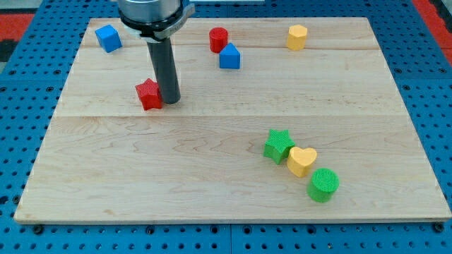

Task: Slide the red star to the center left side of the board

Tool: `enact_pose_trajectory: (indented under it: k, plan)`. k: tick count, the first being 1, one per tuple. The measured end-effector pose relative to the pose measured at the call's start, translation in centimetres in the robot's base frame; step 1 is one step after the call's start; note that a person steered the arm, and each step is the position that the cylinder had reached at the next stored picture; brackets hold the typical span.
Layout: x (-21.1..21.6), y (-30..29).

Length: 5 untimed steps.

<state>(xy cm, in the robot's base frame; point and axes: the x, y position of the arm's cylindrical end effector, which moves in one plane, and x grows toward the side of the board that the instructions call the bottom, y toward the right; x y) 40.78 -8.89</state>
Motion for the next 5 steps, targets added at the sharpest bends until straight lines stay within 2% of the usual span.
enact_pose_trajectory:
  k: [1, 2, 3, 5]
  plan:
    - [-0.2, -2.0]
    - [-0.2, -7.4]
    - [-0.5, -7.1]
    - [-2.6, -1.4]
